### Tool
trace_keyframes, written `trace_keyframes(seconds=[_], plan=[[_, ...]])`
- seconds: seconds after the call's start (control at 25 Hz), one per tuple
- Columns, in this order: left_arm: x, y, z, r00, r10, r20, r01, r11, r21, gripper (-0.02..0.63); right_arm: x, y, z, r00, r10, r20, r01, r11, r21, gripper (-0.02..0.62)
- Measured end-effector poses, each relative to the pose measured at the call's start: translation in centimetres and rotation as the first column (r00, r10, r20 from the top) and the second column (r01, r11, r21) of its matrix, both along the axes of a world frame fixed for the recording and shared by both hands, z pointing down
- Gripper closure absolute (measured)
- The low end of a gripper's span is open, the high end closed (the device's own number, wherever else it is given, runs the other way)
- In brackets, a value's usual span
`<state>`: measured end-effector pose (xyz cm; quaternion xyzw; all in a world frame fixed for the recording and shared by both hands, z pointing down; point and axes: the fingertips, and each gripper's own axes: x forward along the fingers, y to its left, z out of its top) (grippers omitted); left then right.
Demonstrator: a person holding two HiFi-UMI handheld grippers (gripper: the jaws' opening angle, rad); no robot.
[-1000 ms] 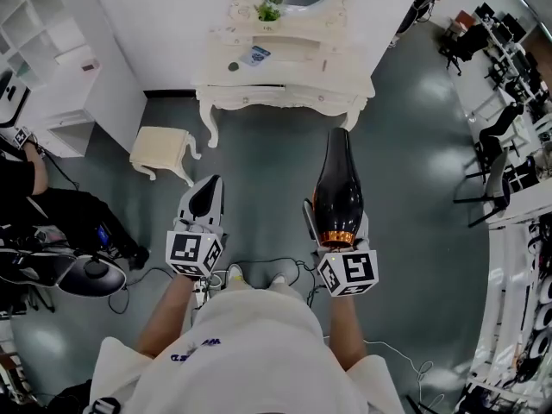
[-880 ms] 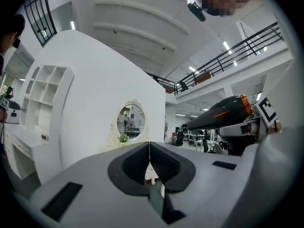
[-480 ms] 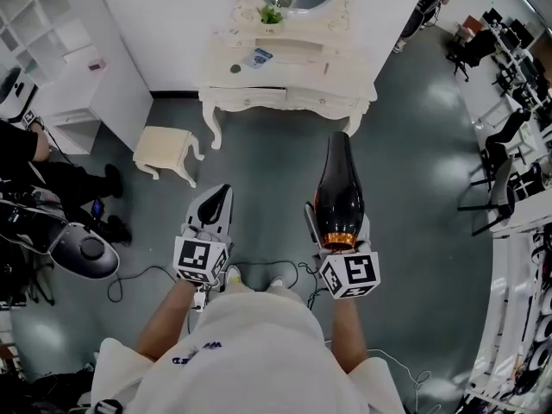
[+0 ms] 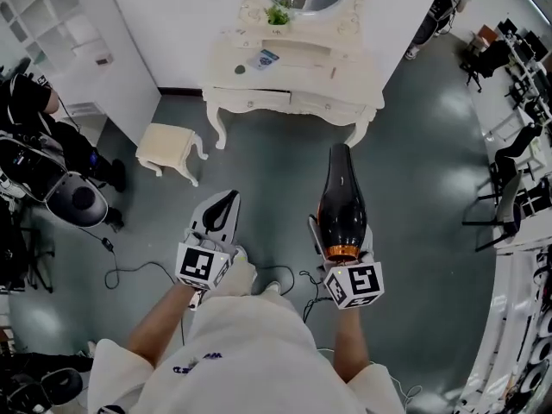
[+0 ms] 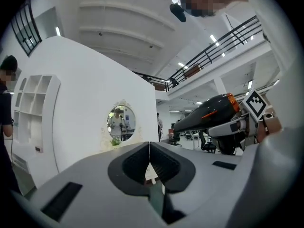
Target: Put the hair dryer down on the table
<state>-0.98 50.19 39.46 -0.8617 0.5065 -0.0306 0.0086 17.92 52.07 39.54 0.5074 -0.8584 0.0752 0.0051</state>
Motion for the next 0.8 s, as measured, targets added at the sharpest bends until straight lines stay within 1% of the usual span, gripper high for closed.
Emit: trace_keyframes(seconds=[0.12,0.2,0.28,0.32,0.44,0.52,0.64,0.72,0.8], plan=[[-2.0,-3.4,0.3,0.997,-0.076,0.013,0.076,0.997,-0.014,0.595,-0.2,-2.7,0.0,1.000,0.002,0.006,-0.002,1.000,0.006,0.265],[-3.3,-5.8,0.5,0.993,-0.118,-0.023,0.117,0.993,-0.032,0.595,-0.3,-4.8,0.2,1.000,0.011,-0.002,-0.011,1.000,0.013,0.265],[-4.0,-8.0,0.8,0.989,-0.133,-0.062,0.130,0.990,-0.045,0.595,-0.4,-6.9,0.3,1.000,0.018,-0.005,-0.018,1.000,0.008,0.265],[-4.2,-9.2,0.9,0.989,-0.134,-0.063,0.131,0.990,-0.045,0.595,-0.6,-8.1,0.3,1.000,0.020,-0.002,-0.020,1.000,0.003,0.265],[-5.0,-13.1,1.3,0.992,-0.128,-0.020,0.127,0.991,-0.041,0.595,-1.6,-11.8,0.2,1.000,0.026,0.000,-0.026,1.000,-0.007,0.265],[-5.5,-15.5,1.3,0.993,-0.114,-0.007,0.114,0.992,-0.047,0.595,-2.3,-14.0,-0.1,1.000,0.030,0.003,-0.030,0.999,-0.016,0.265],[-6.2,-18.4,0.8,0.997,-0.075,-0.036,0.073,0.996,-0.043,0.595,-3.4,-17.3,-0.3,0.999,0.043,0.024,-0.043,0.999,-0.028,0.265],[-6.8,-20.2,0.5,0.997,-0.052,-0.056,0.050,0.998,-0.033,0.595,-4.3,-19.8,0.2,0.997,0.058,0.058,-0.055,0.997,-0.051,0.265],[-8.0,-22.0,1.0,0.998,-0.043,-0.053,0.041,0.998,-0.037,0.595,-5.6,-22.0,1.1,0.993,0.066,0.095,-0.058,0.995,-0.082,0.265]])
